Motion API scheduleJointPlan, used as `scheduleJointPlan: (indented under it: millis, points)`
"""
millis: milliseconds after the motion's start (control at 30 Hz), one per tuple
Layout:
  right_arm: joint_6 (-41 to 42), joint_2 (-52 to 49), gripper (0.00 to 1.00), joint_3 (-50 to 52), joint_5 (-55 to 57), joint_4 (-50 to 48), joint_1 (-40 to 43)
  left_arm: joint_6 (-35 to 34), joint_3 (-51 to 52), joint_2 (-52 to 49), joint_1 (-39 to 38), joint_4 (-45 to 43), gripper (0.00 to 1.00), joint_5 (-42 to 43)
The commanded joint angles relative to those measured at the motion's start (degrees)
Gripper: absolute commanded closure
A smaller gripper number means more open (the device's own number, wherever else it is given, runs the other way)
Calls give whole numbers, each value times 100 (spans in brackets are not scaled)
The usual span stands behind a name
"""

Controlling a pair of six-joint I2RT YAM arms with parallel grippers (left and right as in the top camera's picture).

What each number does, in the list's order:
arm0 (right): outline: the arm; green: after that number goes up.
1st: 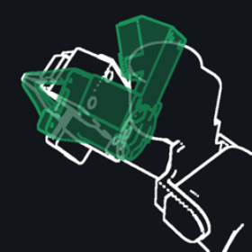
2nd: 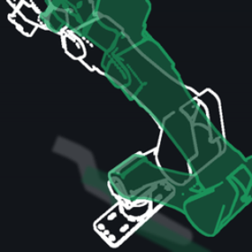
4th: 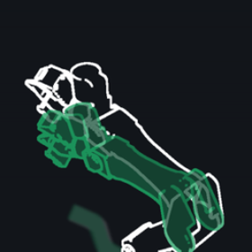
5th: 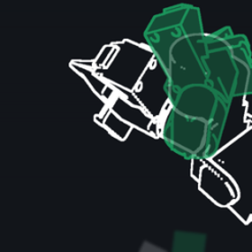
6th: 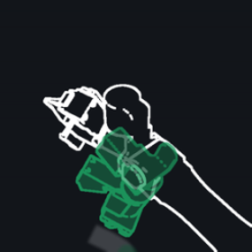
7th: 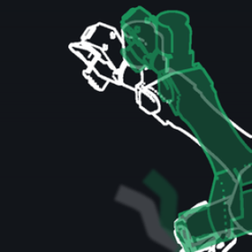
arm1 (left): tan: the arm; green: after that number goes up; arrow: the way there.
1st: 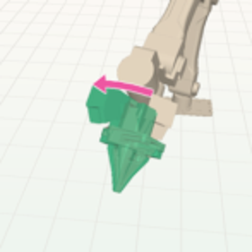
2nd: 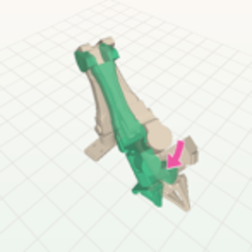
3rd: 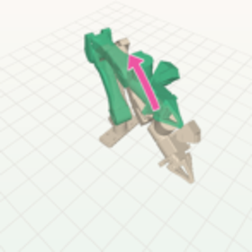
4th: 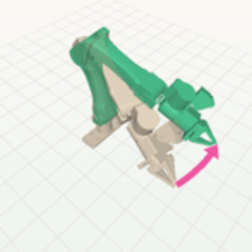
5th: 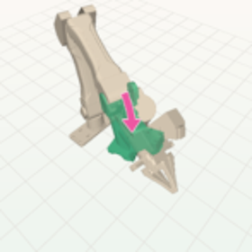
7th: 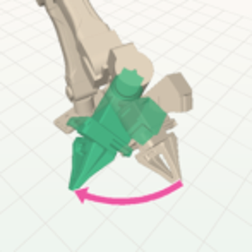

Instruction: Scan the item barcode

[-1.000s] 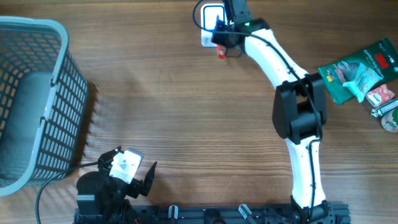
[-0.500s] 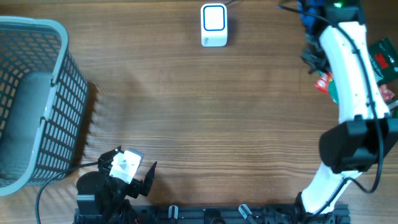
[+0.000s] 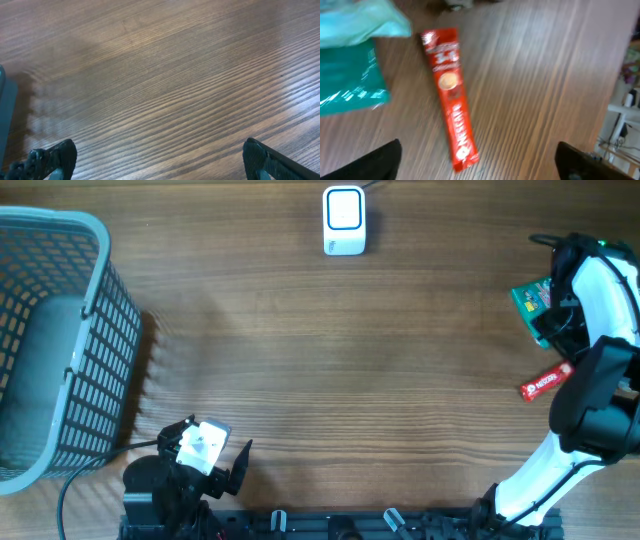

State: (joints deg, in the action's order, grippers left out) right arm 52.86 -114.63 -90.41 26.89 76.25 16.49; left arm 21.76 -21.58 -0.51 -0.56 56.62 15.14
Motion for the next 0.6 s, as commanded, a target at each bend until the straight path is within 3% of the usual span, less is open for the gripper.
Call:
scheduleJointPlan:
  millis: [0,133,333,567]
  points:
    - [-570,210,0,-544,-935,74,-190,31,28,13,35,4,0,90]
    - [-990,1139,0,-839,-2133,-68,-595,31,28,13,35,2,0,92]
    - [-1443,3213,0,-841,-2247,-72,-1158,31,28,13,35,2,0,90]
    - [-1373,5497,0,-837,-2264,960,-1204,31,28,13,35,4,0,92]
